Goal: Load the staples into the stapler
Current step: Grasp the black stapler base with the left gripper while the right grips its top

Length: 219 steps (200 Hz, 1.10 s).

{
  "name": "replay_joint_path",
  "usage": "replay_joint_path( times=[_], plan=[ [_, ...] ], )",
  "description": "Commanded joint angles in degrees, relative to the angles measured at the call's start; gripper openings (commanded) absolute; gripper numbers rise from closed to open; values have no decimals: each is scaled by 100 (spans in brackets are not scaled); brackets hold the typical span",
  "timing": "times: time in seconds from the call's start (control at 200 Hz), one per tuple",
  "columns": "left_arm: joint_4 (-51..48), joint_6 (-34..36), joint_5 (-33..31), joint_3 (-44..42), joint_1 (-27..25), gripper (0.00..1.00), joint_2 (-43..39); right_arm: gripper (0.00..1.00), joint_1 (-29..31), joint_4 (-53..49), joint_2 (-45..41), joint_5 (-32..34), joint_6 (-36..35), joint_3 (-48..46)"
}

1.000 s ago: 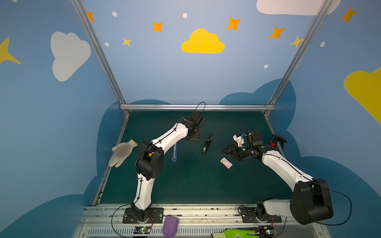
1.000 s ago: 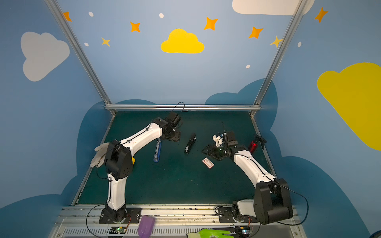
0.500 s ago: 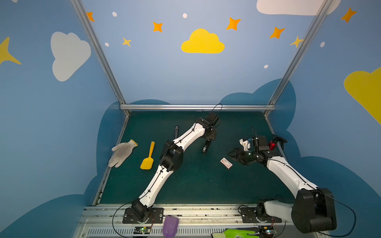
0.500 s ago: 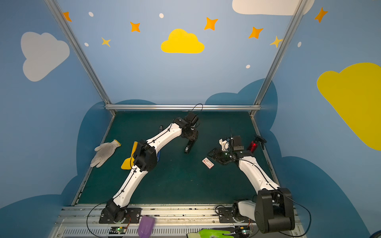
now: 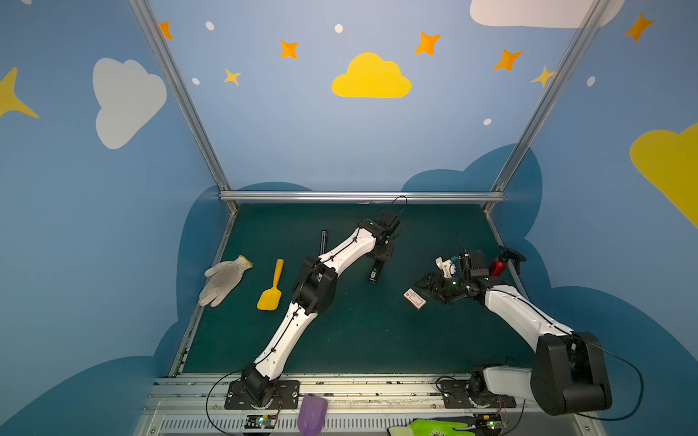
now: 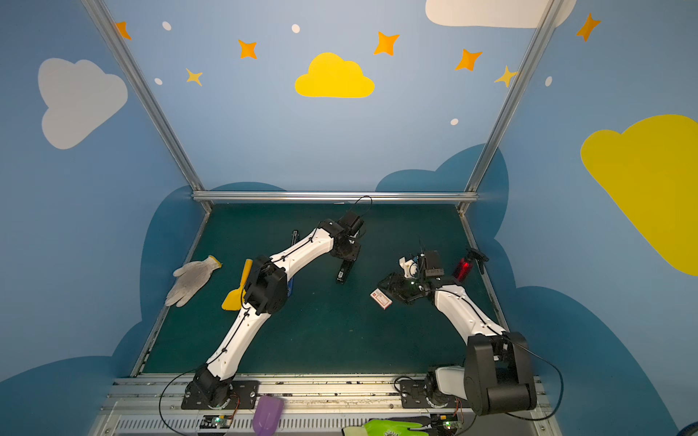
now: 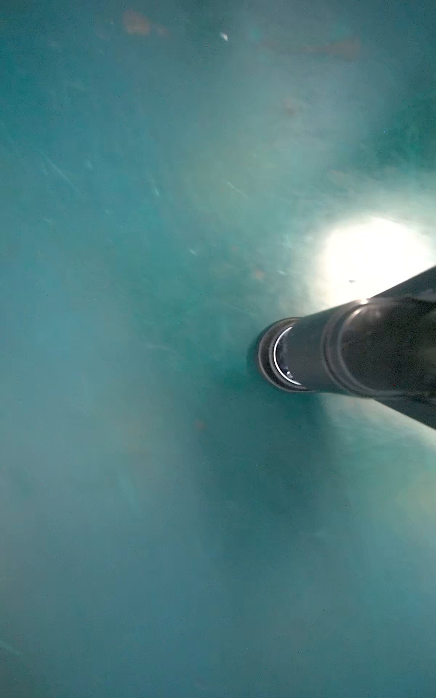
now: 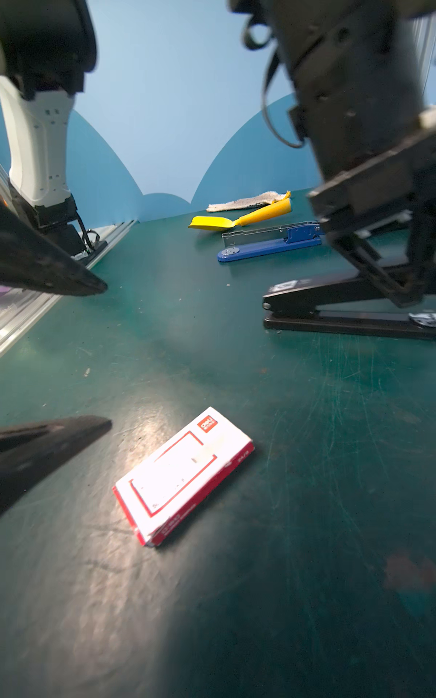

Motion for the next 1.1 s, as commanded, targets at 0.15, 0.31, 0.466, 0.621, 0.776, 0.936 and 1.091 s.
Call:
replay_joint_path(
  times=[0.15,0.31,0.466,0.621,0.776,0.936,1.091],
  plan=[
    [615,144,-405,-2376,-58,7,-1669,49,171,899,999,-395,284,427],
    [1078,58,-439,-3411,-83,4,-2364,48,580,1150,1844,-463,369,993],
    [1389,-31,-476,-3983,-120,4,-2808,48,891,1549,2663,-706,632,1502],
    [1741,-127,-382,-4417,-137,4,-3249,41,1199,1817,3285,-936,804,1956],
    [1921,-149,-223,-4644,-150,4,-3546,40,1327,2368,3774,-1297,1151,2124],
    [1994,-146,-151,-4739,-155,4,-3656,47,1346,3328,4071,-1627,1712,2065],
    [2011,-161,-107,-4750,-158,4,-3660,41,1385,3923,4355,-1822,2090,2100]
  ],
)
